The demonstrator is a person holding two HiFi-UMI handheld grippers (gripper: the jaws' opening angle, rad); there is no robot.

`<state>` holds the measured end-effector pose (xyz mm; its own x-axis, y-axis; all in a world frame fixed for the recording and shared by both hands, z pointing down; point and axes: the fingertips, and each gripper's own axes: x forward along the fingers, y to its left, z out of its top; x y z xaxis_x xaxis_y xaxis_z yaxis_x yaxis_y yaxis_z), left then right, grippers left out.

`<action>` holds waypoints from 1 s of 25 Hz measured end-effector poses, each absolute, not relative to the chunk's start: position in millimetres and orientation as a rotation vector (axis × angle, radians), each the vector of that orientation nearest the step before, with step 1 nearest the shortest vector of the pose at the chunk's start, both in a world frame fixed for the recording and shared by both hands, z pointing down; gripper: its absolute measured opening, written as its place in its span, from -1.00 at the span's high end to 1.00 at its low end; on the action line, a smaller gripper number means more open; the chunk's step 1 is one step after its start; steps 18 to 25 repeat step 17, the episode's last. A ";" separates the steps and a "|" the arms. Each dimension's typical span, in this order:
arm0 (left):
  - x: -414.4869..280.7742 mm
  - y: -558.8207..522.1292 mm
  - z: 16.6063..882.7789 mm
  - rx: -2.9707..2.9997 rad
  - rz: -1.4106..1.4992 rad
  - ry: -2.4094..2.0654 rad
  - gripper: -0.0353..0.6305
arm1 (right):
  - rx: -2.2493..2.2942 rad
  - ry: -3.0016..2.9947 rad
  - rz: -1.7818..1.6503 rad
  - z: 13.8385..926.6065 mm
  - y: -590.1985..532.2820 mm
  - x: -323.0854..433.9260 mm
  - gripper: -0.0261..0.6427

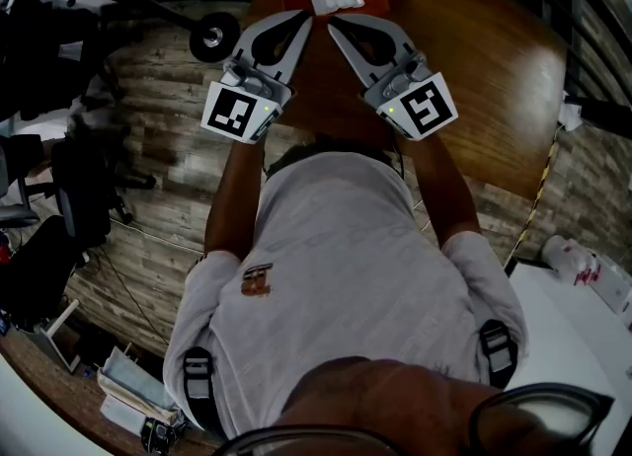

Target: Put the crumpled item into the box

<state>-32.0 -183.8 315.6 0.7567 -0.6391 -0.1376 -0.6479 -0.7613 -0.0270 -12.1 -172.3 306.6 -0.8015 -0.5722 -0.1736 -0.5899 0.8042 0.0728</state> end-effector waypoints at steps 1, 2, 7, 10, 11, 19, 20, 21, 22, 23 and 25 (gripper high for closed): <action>-32.2 -184.1 315.4 -2.875 0.185 1.057 0.83 | -0.921 2.843 0.187 305.9 -172.2 -12.3 0.83; -32.5 -184.2 315.3 -2.876 0.187 1.059 0.83 | -0.922 2.843 0.187 305.8 -172.1 -12.4 0.83; -34.3 -184.7 314.1 -2.871 0.191 1.066 0.83 | -0.928 2.848 0.197 305.5 -172.0 -12.8 0.83; -34.9 -184.7 314.7 -2.868 0.192 1.073 0.83 | -0.932 2.850 0.199 306.4 -172.1 -12.6 0.83; -34.8 -184.7 315.2 -2.868 0.193 1.073 0.83 | -0.933 2.851 0.200 306.8 -172.3 -12.5 0.83; -33.9 -184.7 316.6 -2.869 0.192 1.072 0.83 | -0.934 2.852 0.201 307.0 -172.4 -13.2 0.83; -33.9 -184.7 316.6 -2.869 0.192 1.072 0.83 | -0.934 2.852 0.201 307.0 -172.4 -13.2 0.83; -33.9 -184.7 316.6 -2.869 0.192 1.072 0.83 | -0.934 2.852 0.201 307.0 -172.4 -13.2 0.83; -33.9 -184.7 316.6 -2.869 0.192 1.072 0.83 | -0.934 2.852 0.201 307.0 -172.4 -13.2 0.83; -33.9 -184.7 316.6 -2.869 0.192 1.072 0.83 | -0.934 2.852 0.201 307.0 -172.4 -13.2 0.83; -33.9 -184.7 316.6 -2.869 0.192 1.072 0.83 | -0.934 2.852 0.201 307.0 -172.4 -13.2 0.83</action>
